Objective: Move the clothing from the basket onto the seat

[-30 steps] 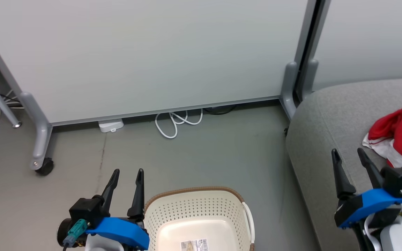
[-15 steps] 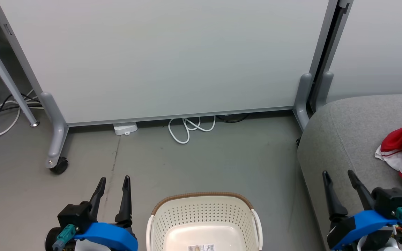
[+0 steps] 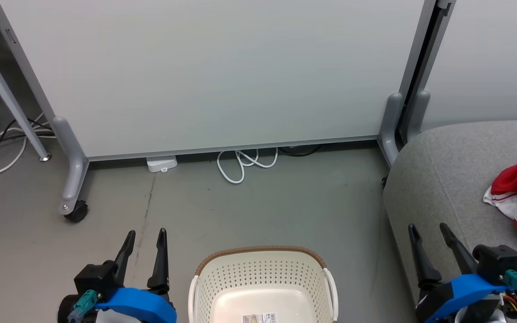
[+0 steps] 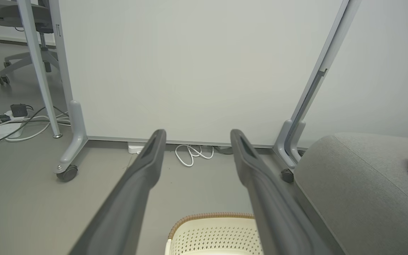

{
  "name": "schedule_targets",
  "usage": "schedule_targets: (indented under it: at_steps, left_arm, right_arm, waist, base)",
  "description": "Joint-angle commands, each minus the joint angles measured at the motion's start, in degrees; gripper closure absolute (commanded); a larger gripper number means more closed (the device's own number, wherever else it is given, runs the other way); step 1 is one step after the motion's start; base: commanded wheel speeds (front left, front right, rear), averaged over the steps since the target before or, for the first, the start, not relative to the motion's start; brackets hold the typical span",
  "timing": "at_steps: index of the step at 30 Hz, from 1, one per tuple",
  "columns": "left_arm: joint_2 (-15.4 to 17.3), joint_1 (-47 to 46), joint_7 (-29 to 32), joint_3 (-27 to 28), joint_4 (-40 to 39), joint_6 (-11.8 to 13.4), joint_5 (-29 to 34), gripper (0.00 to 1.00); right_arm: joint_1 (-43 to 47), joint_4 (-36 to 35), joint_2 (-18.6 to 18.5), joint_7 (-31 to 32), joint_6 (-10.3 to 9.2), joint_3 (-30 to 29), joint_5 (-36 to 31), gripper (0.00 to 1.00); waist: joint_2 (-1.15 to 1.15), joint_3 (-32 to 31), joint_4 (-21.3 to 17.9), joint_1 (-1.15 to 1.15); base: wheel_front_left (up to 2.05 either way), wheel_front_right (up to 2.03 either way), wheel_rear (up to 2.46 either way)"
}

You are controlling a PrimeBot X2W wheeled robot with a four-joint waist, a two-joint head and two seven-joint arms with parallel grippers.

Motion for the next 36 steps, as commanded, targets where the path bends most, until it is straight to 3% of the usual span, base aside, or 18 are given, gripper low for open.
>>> schedule_targets:
  at_steps: [1,7,8,14,36]
  left_arm:
    - [0.02,0.46,-0.14,0.39,0.12,-0.05,0.25,0.00]
    - [-0.18,0.57,-0.15,0.52,-0.02,-0.05,0.32,0.00]
    - [-0.14,0.15,0.04,0.30,0.12,0.00,0.01,1.00]
    - [-0.58,3.21,0.64,0.31,2.76,0.00,-0.75,1.00]
    - [-0.92,2.07,6.29,4.04,-1.36,-0.02,-20.48,1.00]
  right_arm:
    - [1.03,-0.19,0.12,0.01,0.01,0.05,0.51,0.00]
    - [0.97,-0.47,0.12,0.12,0.01,0.09,0.77,0.00]
    - [0.22,0.04,0.01,0.14,0.00,0.04,0.42,1.00]
    - [1.33,3.20,0.24,0.47,0.00,-0.09,1.09,1.00]
    - [-0.30,2.84,0.17,2.79,0.00,-0.86,22.87,1.00]
  waist:
    - [0.00,0.06,0.00,0.00]
    - [0.00,0.21,-0.02,0.00]
    - [0.00,0.21,-0.01,0.00]
    - [0.00,0.25,-0.05,0.01]
    - [0.00,0.73,-1.05,0.01]
  base:
    - [0.00,0.00,0.00]
    - [0.00,0.00,0.00]
    - [0.00,0.00,0.00]
    - [0.00,0.00,0.00]
    - [0.00,0.00,0.00]
